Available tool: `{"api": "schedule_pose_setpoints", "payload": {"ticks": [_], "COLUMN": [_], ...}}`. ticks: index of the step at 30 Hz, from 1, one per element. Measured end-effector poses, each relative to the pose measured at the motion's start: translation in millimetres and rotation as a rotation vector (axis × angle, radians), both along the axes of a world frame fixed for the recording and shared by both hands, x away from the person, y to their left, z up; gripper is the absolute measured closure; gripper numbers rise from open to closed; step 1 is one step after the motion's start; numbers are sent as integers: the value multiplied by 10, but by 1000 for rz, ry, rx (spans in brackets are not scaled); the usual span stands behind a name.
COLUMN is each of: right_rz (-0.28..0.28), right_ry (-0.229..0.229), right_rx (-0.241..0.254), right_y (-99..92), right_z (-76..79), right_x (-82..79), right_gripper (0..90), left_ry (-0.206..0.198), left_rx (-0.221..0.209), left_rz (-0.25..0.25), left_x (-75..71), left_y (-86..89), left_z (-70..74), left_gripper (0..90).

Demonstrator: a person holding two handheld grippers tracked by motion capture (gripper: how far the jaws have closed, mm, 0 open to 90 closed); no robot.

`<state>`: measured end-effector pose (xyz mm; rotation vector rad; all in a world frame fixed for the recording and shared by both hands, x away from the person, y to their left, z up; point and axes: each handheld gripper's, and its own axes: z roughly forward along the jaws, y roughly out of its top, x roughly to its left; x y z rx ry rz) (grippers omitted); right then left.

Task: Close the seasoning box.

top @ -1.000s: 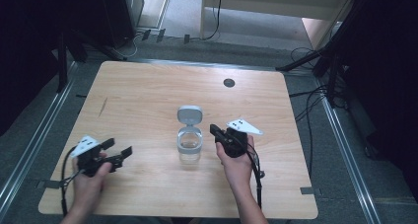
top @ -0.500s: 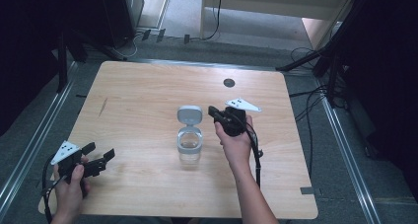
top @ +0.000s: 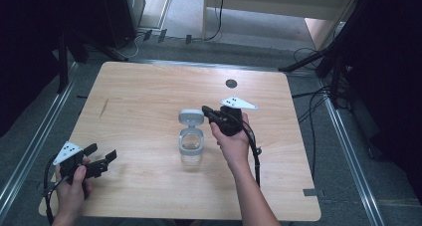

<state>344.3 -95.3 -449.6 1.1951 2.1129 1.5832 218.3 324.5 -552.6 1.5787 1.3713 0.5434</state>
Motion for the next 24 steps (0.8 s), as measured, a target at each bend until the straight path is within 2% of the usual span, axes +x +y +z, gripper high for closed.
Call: {"api": "schedule_pose_setpoints", "payload": {"ticks": [2,6,9,11,12,13,15,16,18,19,20,21,24], "right_rz": [9,-6,-29,-48,-66,-66,-78,-84,-94,-94,-140,-140,-188], "right_ry": [-7,-1,-13,-26,-54,-54,-51,-51,-47,-47,-31,-31,-20], "right_rx": [-2,12,-7,-9,-8,-8,-12,-12,-16,-16,-28,-28,-46], "right_y": [-28,-101,-188,-260,-344,-344,-434,-485,-646,-646,-751,-751,-907], "right_z": [-29,-71,-104,-118,-112,-112,-97,-94,-111,-111,-137,-137,-196], "right_x": [-172,-288,-351,-376,-409,-409,-424,-423,-430,-430,-435,-435,-460], "right_gripper": [900,900,869,769,516,516,321,272,182,182,179,179,170], "left_ry": [1,2,1,0,0,0,-1,0,0,0,-2,-2,-1], "left_rx": [3,7,8,8,9,9,12,14,14,15,15,15,16], "left_rz": [1,1,5,5,5,5,5,4,4,3,3,4,3], "left_x": [-2,-2,-5,-4,-4,-4,-4,-5,-4,-5,-5,-6,-5], "left_y": [-4,-7,-11,-13,-14,-14,-15,-14,-15,-15,-15,-16,-15], "left_z": [1,3,4,2,2,2,3,3,3,3,2,3,3], "left_gripper": [150,150,150,150,150,150,150,150,150,150,150,150,150]}}
